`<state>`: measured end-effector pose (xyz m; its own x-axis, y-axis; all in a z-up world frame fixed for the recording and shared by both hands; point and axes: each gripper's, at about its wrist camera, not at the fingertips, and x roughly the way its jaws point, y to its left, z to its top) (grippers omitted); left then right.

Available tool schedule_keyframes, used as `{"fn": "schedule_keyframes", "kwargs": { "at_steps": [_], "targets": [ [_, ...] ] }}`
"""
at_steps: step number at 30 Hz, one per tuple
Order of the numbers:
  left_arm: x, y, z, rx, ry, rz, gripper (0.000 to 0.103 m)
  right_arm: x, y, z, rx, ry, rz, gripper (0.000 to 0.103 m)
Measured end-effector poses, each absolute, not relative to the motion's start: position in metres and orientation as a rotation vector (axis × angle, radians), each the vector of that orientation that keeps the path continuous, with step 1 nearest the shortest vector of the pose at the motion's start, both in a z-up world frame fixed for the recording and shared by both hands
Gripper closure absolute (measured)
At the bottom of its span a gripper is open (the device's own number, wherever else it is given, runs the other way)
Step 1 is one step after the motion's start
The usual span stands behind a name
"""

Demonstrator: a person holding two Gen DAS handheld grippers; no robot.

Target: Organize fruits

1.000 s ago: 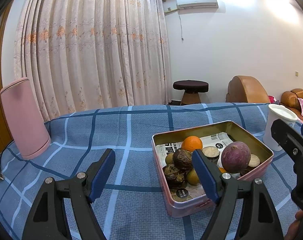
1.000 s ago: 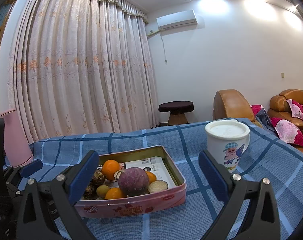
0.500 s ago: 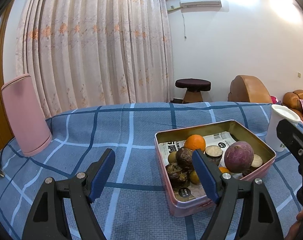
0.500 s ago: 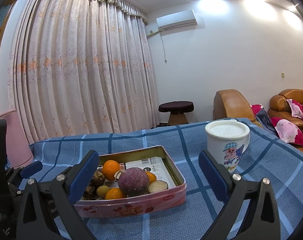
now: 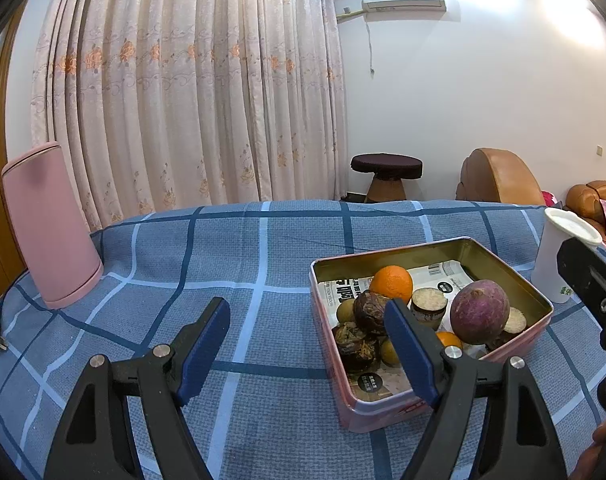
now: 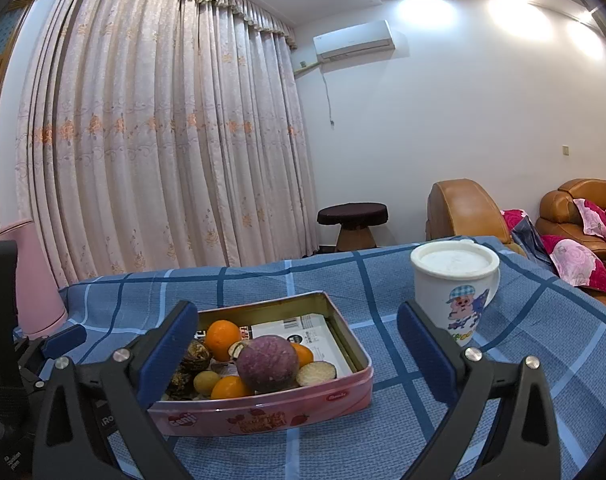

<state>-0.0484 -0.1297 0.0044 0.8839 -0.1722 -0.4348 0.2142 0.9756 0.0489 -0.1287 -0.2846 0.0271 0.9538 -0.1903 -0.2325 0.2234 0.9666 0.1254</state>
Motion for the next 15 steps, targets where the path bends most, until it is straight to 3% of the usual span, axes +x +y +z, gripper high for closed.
{"fn": "schedule_keyframes", "kwargs": {
  "at_steps": [15],
  "targets": [
    [-0.0455, -0.1287, 0.0022, 0.082, 0.467, -0.206, 0.022, -0.1285, -0.2847, 0.0265, 0.153, 0.222, -0.212, 0.0]
  ]
}}
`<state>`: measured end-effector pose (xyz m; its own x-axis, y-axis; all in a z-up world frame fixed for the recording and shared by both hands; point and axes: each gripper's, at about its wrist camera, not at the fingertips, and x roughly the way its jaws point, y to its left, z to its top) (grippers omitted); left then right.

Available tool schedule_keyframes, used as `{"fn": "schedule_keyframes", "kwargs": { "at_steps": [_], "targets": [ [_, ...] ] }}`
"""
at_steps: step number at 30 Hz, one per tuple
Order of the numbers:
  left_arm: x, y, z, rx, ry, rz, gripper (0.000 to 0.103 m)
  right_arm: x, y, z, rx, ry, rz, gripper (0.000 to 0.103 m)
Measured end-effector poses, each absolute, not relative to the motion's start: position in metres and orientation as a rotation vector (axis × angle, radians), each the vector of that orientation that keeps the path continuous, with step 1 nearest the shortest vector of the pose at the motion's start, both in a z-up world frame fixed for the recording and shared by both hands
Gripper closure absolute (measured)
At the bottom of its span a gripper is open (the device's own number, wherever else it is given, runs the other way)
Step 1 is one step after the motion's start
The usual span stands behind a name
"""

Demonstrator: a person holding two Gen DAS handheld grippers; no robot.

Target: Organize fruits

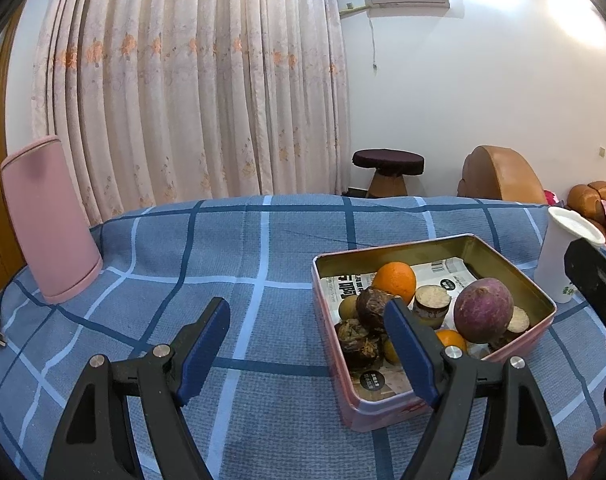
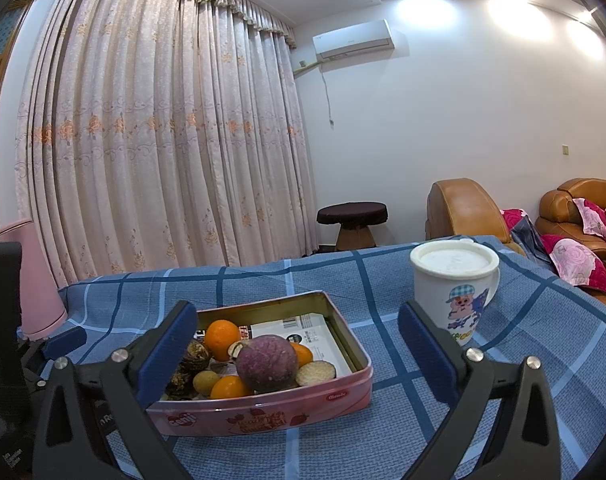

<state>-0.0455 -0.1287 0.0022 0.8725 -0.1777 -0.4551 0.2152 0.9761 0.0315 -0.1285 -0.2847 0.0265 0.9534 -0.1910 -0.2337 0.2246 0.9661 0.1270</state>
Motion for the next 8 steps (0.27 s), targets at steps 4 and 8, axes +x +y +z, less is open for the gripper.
{"fn": "schedule_keyframes", "kwargs": {
  "at_steps": [4, 8],
  "targets": [
    [-0.0458, -0.1296, 0.0025, 0.078, 0.465, -0.218, 0.022, -0.1283, -0.2831, 0.0272, 0.158, 0.225, -0.216, 0.0],
    [-0.0453, -0.1301, 0.0027, 0.071, 0.473, -0.222, 0.022, -0.1288, -0.2855, 0.0261, 0.177, 0.233, -0.243, 0.0]
  ]
}}
